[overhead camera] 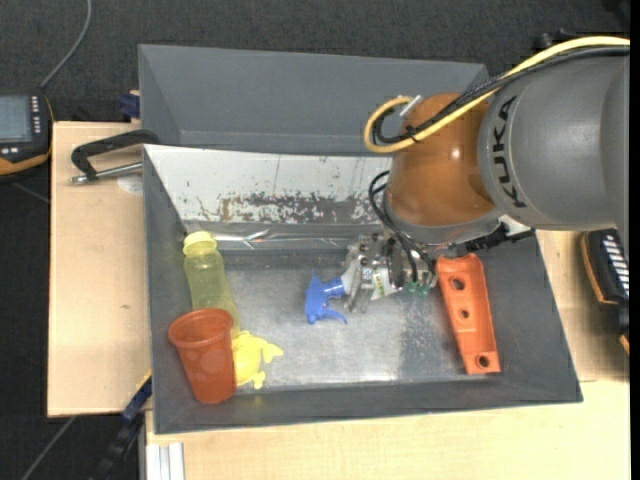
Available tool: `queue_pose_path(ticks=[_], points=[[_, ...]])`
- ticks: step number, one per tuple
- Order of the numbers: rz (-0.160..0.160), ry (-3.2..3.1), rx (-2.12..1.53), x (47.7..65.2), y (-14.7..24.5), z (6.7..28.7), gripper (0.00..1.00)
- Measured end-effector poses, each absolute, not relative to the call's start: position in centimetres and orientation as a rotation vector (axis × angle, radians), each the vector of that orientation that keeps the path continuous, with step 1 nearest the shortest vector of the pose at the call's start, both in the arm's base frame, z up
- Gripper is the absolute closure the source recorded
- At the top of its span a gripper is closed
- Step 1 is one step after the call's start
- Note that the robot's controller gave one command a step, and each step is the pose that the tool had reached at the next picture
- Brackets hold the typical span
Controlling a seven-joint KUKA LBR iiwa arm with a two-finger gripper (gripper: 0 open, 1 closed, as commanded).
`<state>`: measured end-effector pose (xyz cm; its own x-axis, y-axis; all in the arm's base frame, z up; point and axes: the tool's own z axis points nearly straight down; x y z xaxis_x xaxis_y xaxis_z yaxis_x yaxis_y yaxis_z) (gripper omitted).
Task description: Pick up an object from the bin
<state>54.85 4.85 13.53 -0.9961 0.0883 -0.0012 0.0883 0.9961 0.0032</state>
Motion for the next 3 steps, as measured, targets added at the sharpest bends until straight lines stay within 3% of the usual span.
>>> queue_pose_path(ticks=[2,3], points=[[0.006,3.14,0.162,54.5,4.4,12.9,1.0],[0.006,3.138,0.164,54.5,4.5,14.6,1.0]])
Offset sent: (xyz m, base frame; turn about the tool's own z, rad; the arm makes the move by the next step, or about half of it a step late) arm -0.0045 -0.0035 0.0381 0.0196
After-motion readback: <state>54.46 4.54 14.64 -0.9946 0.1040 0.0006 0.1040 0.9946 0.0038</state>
